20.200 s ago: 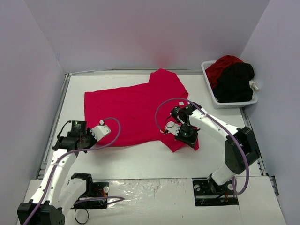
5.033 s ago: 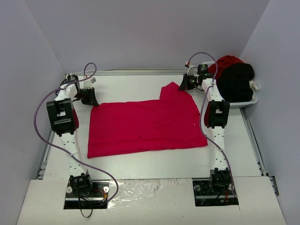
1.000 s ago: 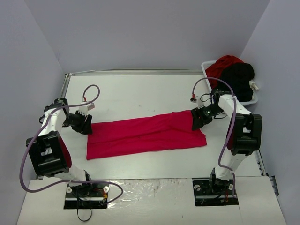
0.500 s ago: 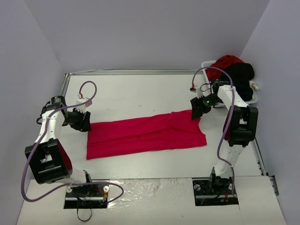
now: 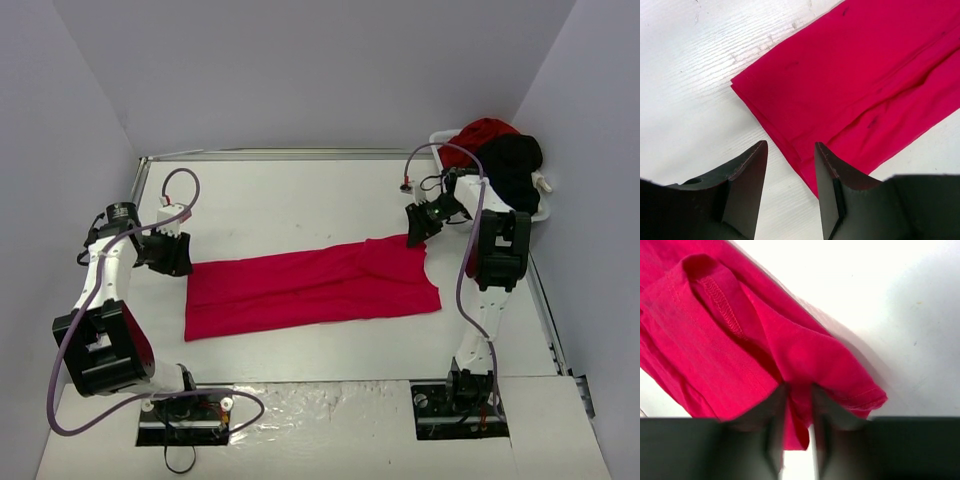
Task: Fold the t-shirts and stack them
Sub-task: Fold the other side of the tshirt into a rectangle
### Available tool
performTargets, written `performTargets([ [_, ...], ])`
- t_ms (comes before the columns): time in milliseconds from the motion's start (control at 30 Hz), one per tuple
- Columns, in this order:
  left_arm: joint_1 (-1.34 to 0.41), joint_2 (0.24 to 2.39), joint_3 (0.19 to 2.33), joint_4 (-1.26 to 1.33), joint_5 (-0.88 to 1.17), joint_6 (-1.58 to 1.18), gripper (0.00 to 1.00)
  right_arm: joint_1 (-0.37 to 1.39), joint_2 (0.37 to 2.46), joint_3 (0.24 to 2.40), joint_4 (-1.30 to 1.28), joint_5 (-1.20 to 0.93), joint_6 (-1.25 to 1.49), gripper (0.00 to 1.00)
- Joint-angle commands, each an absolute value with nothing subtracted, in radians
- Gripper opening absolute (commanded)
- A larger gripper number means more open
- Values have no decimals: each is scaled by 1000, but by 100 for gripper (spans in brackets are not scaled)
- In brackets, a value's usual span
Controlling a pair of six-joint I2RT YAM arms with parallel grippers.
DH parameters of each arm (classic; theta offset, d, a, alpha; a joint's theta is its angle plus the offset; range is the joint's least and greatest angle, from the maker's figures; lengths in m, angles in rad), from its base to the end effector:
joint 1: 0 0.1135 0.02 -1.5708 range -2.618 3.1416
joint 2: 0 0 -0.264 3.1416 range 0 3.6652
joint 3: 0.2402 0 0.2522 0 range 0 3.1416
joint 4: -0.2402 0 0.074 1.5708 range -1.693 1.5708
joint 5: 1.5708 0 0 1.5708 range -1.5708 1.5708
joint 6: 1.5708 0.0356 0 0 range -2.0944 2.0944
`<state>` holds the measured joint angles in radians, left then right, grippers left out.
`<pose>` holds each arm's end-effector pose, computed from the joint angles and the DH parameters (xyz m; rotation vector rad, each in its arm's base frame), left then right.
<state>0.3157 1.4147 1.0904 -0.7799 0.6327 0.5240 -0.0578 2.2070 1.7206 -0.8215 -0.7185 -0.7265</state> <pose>0.2693 0.0658 0.2614 0.4398 2.3927 -0.4901 0.4483 -0.0025 0.1670 -0.9494 2.3499 0.7506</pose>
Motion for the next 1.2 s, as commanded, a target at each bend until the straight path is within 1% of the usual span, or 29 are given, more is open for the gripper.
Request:
performTargets([
  [0,322,1408,1143,-775,638,500,41,-54,2206,1752,-885,-730,-747,15],
  [33,322,1410,1144,-775,643,499,41,-52,2204,1747,-888,-729,-750,0],
  [533,322,1364,1092,-765,664,508,41,-46,2010,1635,-962,-738,-790,0],
  [900,322,1336,1052,-770,646,520,41,-37,2045,1611,-979,-755,-808,1],
  [933,322,1336,1049,-767,643,522,41,-35,2045,1608,-979,-756,-810,4],
  [967,322,1336,1049,-767,641,520,41,-35,2046,1608,-977,-755,-811,11],
  [1000,322,1338,1049,-769,640,522,41,-34,2048,1609,-976,-755,-810,30],
  [1033,324,1338,1049,-769,640,522,41,-34,2052,1609,-977,-752,-811,34],
  [1067,322,1339,1049,-769,640,520,41,-35,2054,1612,-976,-750,-813,42],
  [1167,322,1342,1051,-765,644,512,41,-35,2063,1632,-969,-752,-808,50],
])
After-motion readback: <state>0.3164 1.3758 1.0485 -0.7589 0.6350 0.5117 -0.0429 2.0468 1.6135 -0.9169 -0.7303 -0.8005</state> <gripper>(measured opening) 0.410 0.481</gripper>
